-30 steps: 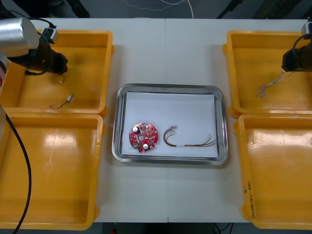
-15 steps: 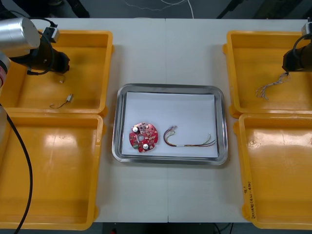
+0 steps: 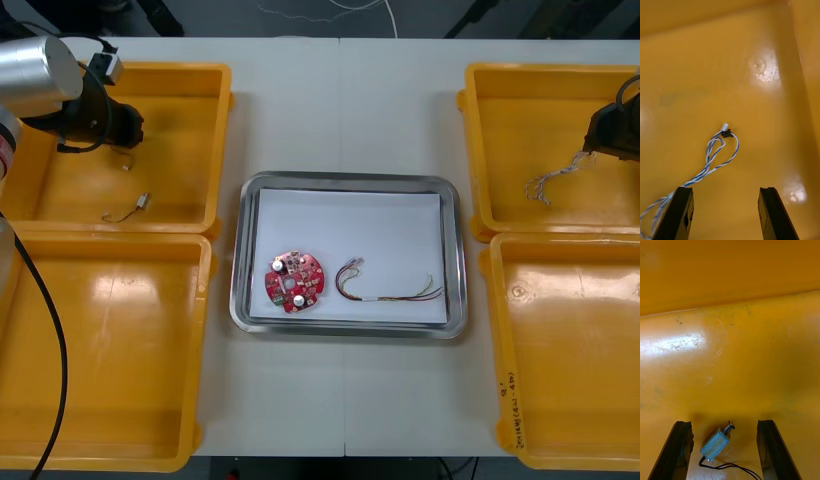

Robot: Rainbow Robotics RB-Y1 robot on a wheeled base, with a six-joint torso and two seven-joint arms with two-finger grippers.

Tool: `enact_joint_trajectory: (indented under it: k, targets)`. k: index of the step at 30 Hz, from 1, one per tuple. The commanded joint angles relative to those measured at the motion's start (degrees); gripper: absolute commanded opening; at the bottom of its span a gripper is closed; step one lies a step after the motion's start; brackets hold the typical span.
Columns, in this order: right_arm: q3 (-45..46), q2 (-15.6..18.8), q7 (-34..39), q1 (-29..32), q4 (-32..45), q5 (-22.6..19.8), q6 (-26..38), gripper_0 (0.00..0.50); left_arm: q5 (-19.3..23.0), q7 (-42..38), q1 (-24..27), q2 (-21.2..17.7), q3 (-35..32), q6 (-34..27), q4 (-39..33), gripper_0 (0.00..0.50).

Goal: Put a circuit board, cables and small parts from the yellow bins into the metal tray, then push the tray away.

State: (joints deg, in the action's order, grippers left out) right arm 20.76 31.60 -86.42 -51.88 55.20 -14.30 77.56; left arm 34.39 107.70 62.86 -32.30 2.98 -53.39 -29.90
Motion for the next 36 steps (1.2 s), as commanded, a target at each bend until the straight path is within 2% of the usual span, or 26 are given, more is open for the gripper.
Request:
enact_joint_trajectory:
  k: [1, 10, 15, 18, 24, 32, 33, 34, 36]
  targets:
    - [-0.37, 2.67, 6.71, -5.16, 1.49, -0.29, 2.42, 0.500, 1.29, 3.31, 0.42, 0.04, 1.51, 0.74, -0.51, 0.500]
    - [-0.54, 1.18, 21.21, -7.10, 0.61, -0.20, 3.74, 0.500, 2.35, 4.45, -0.55, -0.31, 1.51, 0.74, -0.51, 0.500]
    - [-0.28, 1.18, 26.92, -12.37, -10.90, 0.33, 1.45, 0.500, 2.26, 5.24, -0.98, -0.84, 1.51, 0.83, -0.51, 0.500]
    - [-0.19, 1.18, 28.50, -14.39, -15.56, 0.94, -0.84, 0.500, 2.26, 5.50, -1.16, -0.93, 1.51, 0.83, -0.51, 0.500]
    - [-0.19, 1.01, 30.17, -14.57, -20.04, 1.29, -4.70, 0.500, 3.05, 6.21, -2.13, -1.19, 1.51, 1.53, -0.51, 0.500]
    - [-0.19, 1.01, 34.30, -14.83, -24.79, 1.82, -5.84, 0.500, 4.11, 6.73, -2.57, -1.54, 1.51, 1.53, -0.51, 0.500]
    - [-0.37, 0.83, 35.09, -15.01, -25.40, 1.82, -5.84, 0.500, 4.28, 6.82, -2.57, -1.63, 1.51, 1.53, -0.51, 0.452]
    - [-0.72, 0.74, 35.89, -15.27, -26.19, 1.82, -5.84, 0.500, 4.37, 6.91, -2.57, -1.63, 1.59, 1.53, -0.51, 0.255]
    - [-1.16, 0.74, 37.20, -15.71, -27.16, 1.82, -5.84, 0.500, 4.37, 7.00, -2.57, -1.63, 1.51, 1.53, -0.51, 0.000]
